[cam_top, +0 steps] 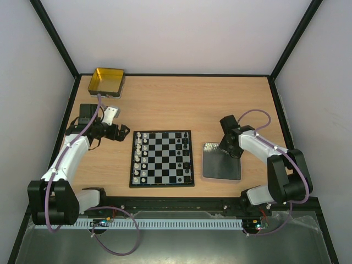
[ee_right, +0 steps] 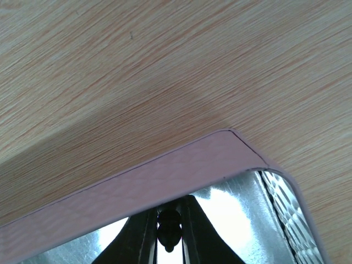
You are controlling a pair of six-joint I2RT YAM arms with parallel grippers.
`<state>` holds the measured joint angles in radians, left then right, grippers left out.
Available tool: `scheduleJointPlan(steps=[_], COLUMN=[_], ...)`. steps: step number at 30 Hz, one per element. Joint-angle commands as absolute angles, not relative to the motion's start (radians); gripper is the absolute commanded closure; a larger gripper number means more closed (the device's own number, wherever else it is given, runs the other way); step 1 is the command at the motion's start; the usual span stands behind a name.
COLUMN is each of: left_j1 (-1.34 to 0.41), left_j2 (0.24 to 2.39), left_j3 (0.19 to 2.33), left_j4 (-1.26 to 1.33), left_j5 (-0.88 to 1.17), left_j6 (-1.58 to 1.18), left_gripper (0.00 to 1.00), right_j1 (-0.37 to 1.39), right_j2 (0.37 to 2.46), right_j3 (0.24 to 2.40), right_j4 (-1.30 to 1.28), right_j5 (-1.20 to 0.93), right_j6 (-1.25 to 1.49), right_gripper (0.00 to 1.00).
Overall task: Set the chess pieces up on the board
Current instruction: Pick up the chess piece from the storage box.
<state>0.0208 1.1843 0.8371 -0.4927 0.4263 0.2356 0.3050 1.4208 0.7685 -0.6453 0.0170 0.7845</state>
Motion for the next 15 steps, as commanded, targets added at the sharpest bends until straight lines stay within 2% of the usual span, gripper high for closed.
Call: scheduleJointPlan(steps=[1,10,15], left_j1=[0.021,0.021,0.021], left_j2=[1.178,1.182,1.193], left_j3=[0.844,0.844,0.847], left_j4=[-0.507,-0.506,-0.509], left_j5=[0.436,0.433,0.432], left_j6=[0.241,0.238,0.239], left_gripper=[0.01,0.01,0.01], right_j1=[0.299,0.322,0.468], right_j2=[1.421,1.299,1.260], right_j3=[0.748,0.765,0.839], right_j4=[-0.643,-0.742,-0.832], right_j5=[0.062,0.046,0.073], right_j6=[0.775,0.777,0.835], right_gripper=[0.92,0.92,0.91])
